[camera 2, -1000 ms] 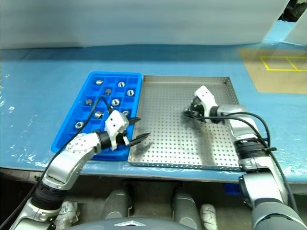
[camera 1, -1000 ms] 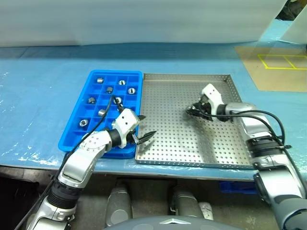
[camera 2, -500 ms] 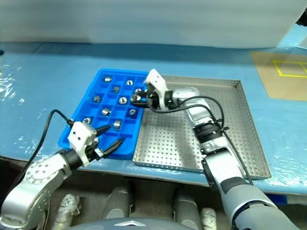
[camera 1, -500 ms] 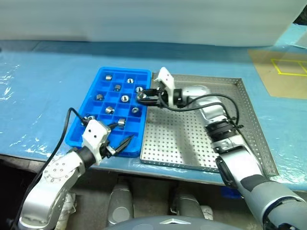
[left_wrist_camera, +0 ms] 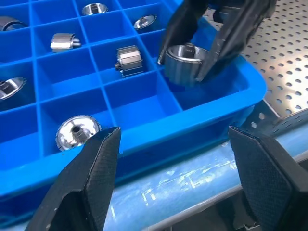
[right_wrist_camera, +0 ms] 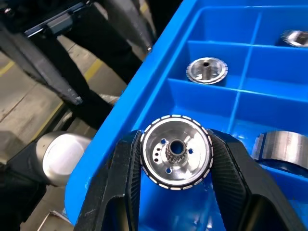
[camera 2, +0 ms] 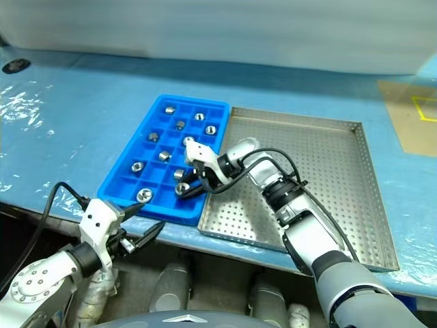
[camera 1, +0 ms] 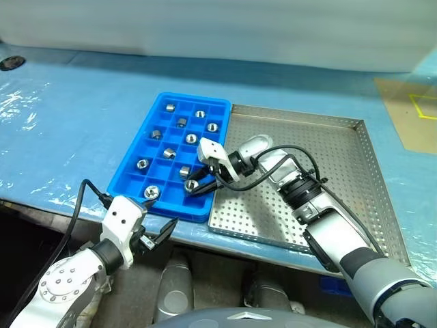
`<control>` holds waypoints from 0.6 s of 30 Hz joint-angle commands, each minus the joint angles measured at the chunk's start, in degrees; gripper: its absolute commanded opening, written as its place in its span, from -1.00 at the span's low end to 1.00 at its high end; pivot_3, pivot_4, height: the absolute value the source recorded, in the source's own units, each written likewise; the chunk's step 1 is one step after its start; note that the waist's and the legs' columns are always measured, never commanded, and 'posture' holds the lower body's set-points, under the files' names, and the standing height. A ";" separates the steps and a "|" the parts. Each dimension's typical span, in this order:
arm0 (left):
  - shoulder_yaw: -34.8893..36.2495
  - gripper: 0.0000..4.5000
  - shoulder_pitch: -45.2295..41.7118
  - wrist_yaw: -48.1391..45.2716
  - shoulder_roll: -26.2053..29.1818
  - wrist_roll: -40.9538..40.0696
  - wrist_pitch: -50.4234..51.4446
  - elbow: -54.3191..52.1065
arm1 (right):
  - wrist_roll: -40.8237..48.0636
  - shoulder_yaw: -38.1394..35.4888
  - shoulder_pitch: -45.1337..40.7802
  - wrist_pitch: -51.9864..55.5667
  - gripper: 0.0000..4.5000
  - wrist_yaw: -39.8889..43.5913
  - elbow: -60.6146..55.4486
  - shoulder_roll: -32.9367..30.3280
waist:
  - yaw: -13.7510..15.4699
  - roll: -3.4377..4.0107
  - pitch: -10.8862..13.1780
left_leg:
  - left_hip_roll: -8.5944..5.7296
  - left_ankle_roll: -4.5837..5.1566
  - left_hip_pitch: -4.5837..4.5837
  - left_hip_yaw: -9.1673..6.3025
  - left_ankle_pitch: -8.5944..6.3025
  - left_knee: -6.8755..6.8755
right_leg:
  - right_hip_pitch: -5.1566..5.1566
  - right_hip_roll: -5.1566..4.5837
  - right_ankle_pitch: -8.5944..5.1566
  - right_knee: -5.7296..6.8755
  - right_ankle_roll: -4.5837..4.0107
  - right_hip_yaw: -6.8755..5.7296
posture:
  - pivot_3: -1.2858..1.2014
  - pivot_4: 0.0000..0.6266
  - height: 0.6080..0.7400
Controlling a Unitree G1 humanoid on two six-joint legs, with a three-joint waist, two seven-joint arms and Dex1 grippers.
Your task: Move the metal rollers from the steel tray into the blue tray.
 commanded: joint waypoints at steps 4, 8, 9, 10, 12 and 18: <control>0.20 0.67 -2.35 -0.19 1.84 0.59 -1.73 -1.01 | -1.72 -0.31 0.89 -2.17 0.61 -1.15 -2.39 -1.04 | 0.19 0.00 0.00 | 0.00 -0.01 0.03 -0.01 0.01 0.00 | 0.01 0.01 0.00 0.02 0.00 0.01 | 0.40 -0.52 1.00; 0.22 0.67 -6.42 -0.54 2.32 0.45 -2.75 0.99 | 4.12 -6.79 0.05 2.98 0.91 -2.06 -4.03 -0.86 | 0.03 0.00 0.00 | -0.01 -0.05 0.04 0.00 0.03 0.02 | 0.00 0.02 0.01 0.07 0.00 0.01 | 0.35 -0.52 1.00; 0.51 0.67 -8.53 -0.29 1.52 -0.17 -3.34 1.99 | 8.12 -11.17 -0.90 6.80 0.91 -2.97 -4.27 -0.49 | -0.09 0.00 0.00 | -0.01 -0.06 0.04 0.00 0.04 0.03 | 0.00 0.02 0.01 0.07 0.00 0.02 | 0.34 -0.52 1.00; 0.56 0.67 -10.63 -0.08 0.87 -0.55 -3.91 3.09 | 10.86 -14.76 -1.49 9.03 0.91 -4.03 -4.35 -0.49 | -0.11 0.01 0.00 | -0.02 -0.07 0.03 0.00 0.04 0.05 | 0.00 0.02 0.01 0.09 0.00 0.02 | 0.32 -0.52 1.00; -0.18 0.67 -15.45 0.25 -0.14 -0.66 -4.82 5.80 | 12.43 -20.31 -1.63 9.21 0.91 -8.92 -3.65 -1.14 | -0.16 0.01 0.00 | -0.08 -0.09 0.02 0.01 0.06 0.10 | -0.01 0.02 0.01 0.19 0.00 0.02 | 0.28 -0.52 1.00; -4.49 0.67 -23.72 -3.46 -1.90 -0.43 -8.32 15.43 | 11.27 -27.26 6.40 8.59 0.91 -19.61 -8.04 -6.00 | -1.70 -0.05 -0.09 | -0.20 -0.35 0.09 0.00 0.22 0.39 | 0.05 0.07 0.03 0.44 0.00 0.09 | 0.16 -0.52 1.00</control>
